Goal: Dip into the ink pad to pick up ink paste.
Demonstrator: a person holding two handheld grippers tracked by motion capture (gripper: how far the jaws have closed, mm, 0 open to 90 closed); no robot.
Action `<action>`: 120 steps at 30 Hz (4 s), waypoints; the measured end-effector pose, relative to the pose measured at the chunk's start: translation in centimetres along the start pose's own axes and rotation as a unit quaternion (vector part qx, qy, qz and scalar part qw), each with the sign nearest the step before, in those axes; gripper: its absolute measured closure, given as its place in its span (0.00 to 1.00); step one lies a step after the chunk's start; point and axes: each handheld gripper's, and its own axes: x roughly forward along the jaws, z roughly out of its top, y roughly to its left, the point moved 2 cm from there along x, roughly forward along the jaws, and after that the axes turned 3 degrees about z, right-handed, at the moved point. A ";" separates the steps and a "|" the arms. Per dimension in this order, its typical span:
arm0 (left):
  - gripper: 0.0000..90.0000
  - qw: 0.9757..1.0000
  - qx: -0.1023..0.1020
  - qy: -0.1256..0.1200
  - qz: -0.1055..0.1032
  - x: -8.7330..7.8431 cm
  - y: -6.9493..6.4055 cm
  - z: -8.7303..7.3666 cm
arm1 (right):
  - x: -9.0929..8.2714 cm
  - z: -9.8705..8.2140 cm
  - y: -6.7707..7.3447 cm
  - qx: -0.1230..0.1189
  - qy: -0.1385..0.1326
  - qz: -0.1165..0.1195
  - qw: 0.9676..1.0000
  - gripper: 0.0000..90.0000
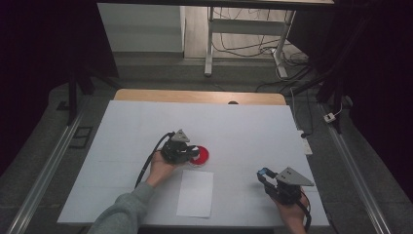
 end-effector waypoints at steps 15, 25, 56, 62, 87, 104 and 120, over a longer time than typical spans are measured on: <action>0.84 1.000 -0.002 0.003 -0.003 0.1 0.1 -0.1 | 0.0 0.0 0.0 -0.001 0.000 0.000 1.000 0.73; 0.84 1.000 -0.004 -0.005 0.001 -0.3 0.1 0.1 | 0.0 0.0 0.0 0.000 0.000 0.000 1.000 0.73; 0.84 0.999 -0.010 -0.041 0.012 -1.0 1.3 1.3 | 0.1 0.0 0.0 -0.001 0.003 0.001 1.000 0.73; 0.84 1.000 -0.009 -0.028 0.013 -0.6 1.4 1.2 | 0.1 0.0 0.0 -0.001 0.003 0.000 1.000 0.73; 0.84 1.000 -0.002 -0.001 0.013 0.3 1.3 0.8 | 0.1 0.0 0.0 -0.002 0.003 -0.002 1.000 0.73; 0.84 1.000 0.007 0.007 0.021 0.6 1.0 0.7 | 0.1 0.0 0.0 -0.002 0.003 0.000 1.000 0.73; 0.84 1.000 0.003 0.003 0.018 0.5 1.1 0.7 | 0.0 0.0 0.0 -0.001 0.001 0.000 1.000 0.73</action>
